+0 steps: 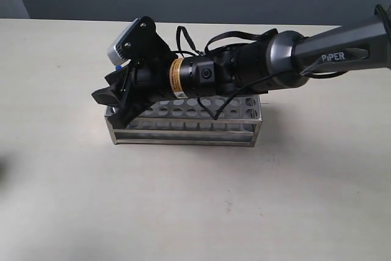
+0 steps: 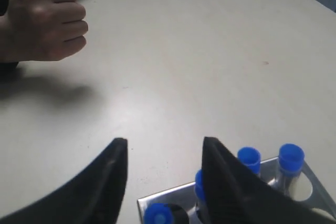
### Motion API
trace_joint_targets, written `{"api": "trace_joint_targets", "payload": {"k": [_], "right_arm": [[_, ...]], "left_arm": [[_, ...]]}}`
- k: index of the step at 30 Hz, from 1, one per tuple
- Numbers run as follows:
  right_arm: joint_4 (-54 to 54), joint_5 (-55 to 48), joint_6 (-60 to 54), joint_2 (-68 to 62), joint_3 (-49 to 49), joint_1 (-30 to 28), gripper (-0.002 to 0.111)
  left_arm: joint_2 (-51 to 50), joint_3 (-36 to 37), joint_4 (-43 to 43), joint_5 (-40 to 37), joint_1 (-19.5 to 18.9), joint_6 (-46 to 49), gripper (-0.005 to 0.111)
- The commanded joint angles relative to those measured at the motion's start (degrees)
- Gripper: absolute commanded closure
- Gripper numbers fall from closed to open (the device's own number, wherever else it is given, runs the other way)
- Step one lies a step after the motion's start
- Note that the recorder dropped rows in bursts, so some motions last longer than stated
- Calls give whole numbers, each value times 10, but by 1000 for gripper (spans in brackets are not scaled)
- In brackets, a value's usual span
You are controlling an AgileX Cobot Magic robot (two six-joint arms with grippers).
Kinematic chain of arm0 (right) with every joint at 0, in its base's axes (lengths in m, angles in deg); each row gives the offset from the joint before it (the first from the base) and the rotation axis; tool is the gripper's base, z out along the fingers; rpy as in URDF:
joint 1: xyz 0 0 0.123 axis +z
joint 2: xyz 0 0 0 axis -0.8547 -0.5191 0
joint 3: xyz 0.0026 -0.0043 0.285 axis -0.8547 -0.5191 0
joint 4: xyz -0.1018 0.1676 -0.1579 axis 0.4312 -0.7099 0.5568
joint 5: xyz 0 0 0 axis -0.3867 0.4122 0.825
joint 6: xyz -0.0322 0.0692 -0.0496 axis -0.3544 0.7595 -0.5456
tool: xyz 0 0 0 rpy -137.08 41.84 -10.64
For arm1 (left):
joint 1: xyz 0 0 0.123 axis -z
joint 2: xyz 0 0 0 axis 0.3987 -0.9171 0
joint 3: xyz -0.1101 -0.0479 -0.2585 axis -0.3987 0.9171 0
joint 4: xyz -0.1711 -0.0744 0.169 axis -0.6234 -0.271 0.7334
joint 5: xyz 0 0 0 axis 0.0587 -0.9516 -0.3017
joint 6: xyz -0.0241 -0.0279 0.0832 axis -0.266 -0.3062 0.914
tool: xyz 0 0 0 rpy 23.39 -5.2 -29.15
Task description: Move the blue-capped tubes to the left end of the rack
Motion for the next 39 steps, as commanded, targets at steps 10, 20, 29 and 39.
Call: {"api": "trace_joint_targets", "payload": {"k": [10, 20, 29, 39], "right_arm": [[11, -107, 0, 84, -5, -3, 90], [-83, -362, 44, 472, -132, -3, 108], [-156, -734, 72, 686, -206, -3, 108], [-415, -626, -292, 847, -358, -122, 108]], "left_arm": [[2, 2, -1, -1, 5, 0, 106], [2, 2, -1, -1, 5, -1, 106], [2, 2, -2, -1, 5, -1, 106], [2, 2, -2, -1, 5, -1, 106]]}}
